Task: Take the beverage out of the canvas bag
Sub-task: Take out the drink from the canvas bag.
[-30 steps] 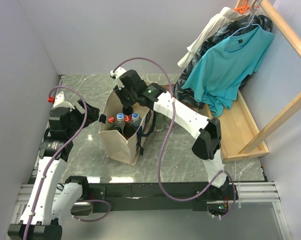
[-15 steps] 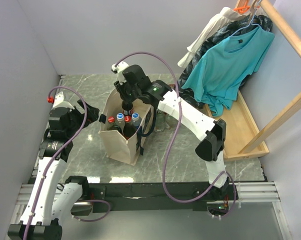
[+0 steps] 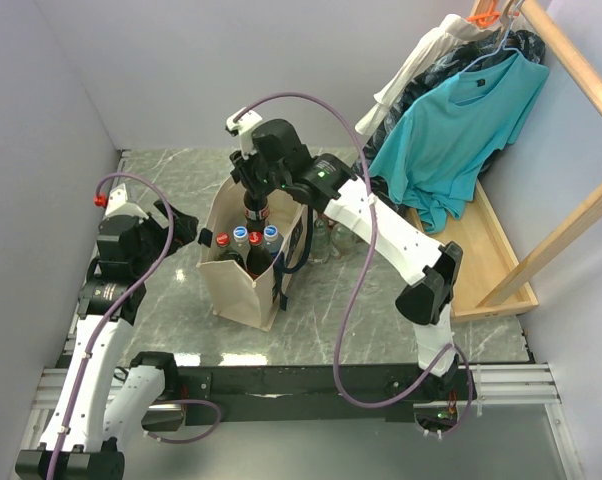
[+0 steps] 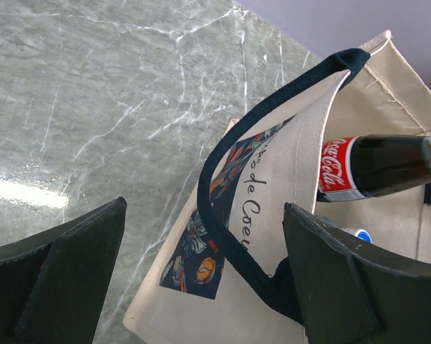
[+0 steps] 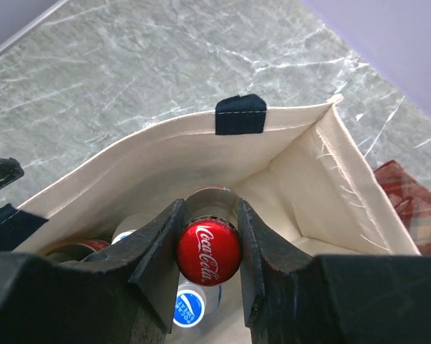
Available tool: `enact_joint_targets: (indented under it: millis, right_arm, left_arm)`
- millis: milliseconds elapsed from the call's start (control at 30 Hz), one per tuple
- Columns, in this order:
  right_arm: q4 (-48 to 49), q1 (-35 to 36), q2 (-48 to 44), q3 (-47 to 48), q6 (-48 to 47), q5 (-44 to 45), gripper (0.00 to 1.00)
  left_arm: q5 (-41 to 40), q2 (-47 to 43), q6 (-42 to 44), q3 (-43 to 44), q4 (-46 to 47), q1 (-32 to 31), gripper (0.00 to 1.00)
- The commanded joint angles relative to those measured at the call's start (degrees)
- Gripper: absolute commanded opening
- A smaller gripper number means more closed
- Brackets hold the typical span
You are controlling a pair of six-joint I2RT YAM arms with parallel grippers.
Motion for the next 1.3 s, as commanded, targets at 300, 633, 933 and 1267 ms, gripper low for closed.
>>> enact_joint_targets:
  millis: [300,633,933,1267]
  right_arm:
    - [10.56,0.61,-12.88,3.48,-2.66,2.65,0.0]
    - [11.44,0.96,-15.08,3.12,-3.89,4.58,0.0]
    - [11.61,0.96,-17.01,3.04,-4.86,6.52,0.0]
    - [12.75,1.13,-20.61,0.84,-5.3,8.1,0.0]
  left_arm:
    - [1.23,-1.48,-1.76,0.81,0.89,0.21,0.96]
    - [0.97,-1.48,-1.32,0.99,0.71,0.21,0.96]
    - [1.84,-0.86,-1.67,1.07,1.59,0.21,0.96]
    - [1.76,-1.13,-1.85,0.46,1.85,0.3,0.96]
